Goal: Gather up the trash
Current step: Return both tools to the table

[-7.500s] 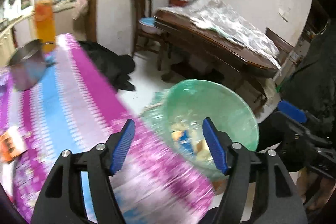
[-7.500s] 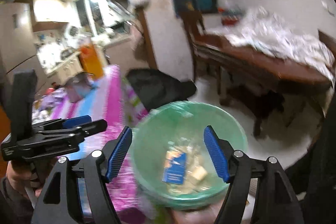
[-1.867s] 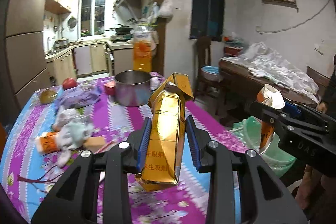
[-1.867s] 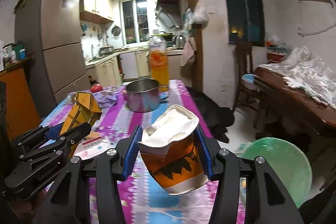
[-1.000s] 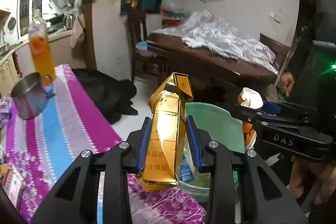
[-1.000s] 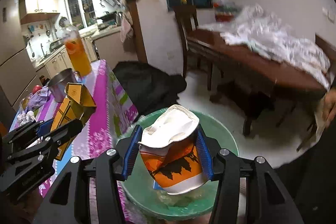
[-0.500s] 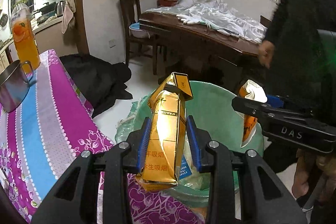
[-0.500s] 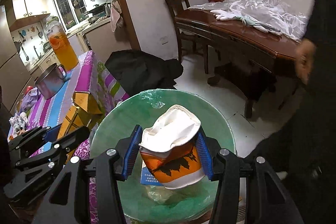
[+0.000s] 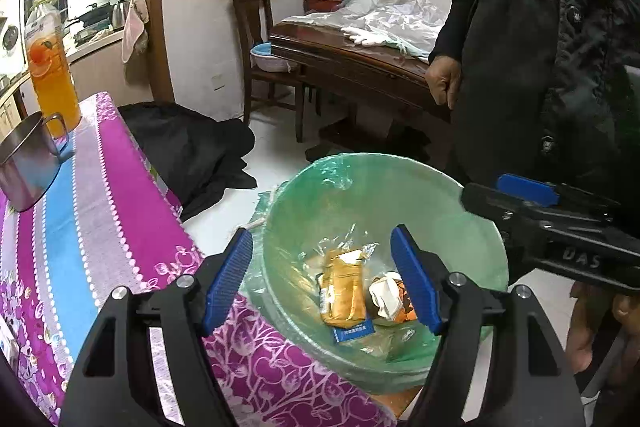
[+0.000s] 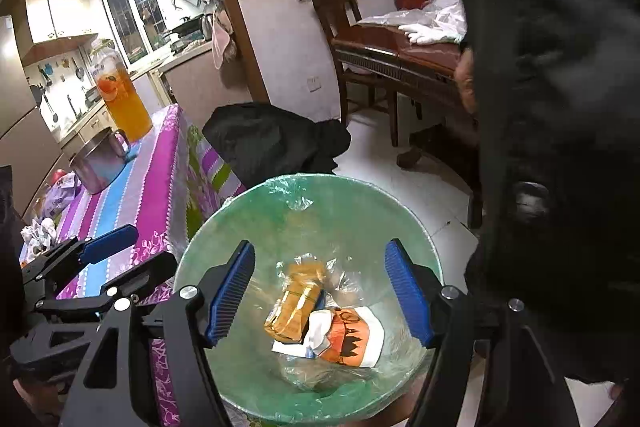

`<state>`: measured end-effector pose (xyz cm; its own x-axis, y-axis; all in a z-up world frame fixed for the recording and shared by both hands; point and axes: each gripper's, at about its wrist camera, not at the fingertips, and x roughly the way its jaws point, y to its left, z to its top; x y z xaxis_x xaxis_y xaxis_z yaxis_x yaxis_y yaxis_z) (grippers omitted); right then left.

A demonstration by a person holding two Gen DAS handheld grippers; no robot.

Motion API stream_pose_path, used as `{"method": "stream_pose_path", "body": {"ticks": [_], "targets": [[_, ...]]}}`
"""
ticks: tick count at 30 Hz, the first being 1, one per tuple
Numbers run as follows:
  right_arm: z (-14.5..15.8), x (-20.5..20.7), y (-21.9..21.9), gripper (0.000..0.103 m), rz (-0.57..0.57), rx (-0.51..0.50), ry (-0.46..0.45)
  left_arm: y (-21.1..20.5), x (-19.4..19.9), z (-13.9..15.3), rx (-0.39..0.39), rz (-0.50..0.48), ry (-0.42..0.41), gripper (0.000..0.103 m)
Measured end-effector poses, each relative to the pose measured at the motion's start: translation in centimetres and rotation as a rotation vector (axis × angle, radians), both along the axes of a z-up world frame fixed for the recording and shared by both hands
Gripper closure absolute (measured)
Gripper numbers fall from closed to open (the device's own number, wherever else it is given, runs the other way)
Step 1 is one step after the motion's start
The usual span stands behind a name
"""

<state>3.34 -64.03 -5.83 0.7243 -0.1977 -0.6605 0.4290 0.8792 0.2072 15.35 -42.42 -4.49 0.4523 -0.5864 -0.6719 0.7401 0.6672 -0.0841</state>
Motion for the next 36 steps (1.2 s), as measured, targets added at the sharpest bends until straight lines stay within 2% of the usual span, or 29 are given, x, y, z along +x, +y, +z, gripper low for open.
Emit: {"method": "stream_pose_path", "body": {"ticks": [4, 9, 13, 27, 31, 36], "targets": [[1.4, -1.7, 2.1, 0.033, 0.037, -0.029, -0.067, 1.7, -0.4, 0.8, -0.006, 0.011, -0.019, 0.035], [3.4, -3.2, 6.3, 0.021, 0.112, -0.097, -0.146, 4.5, -1.4, 2.0, -0.02, 0.024, -0.061, 0.032], [4.7, -3.4, 9.4, 0.017, 0.172, -0.117, -0.185, 6.9, -1.5, 3.0, -0.032, 0.043, -0.082, 0.031], [6.2, -1.7, 18.3, 0.008, 0.336, -0.147, -0.219, 14.3, -2.1, 4.2, -0.044, 0.098, -0.121, 0.028], [6.6, -0.5, 21.4, 0.007, 0.395, -0.168, -0.232, 18.2, -1.6, 4.3, -0.033, 0.148, -0.128, 0.028], [6.2, 1.9, 25.6, 0.007, 0.498, -0.143, -0.229, 26.6, 0.1, 4.3, -0.005, 0.267, -0.122, 0.028]]}}
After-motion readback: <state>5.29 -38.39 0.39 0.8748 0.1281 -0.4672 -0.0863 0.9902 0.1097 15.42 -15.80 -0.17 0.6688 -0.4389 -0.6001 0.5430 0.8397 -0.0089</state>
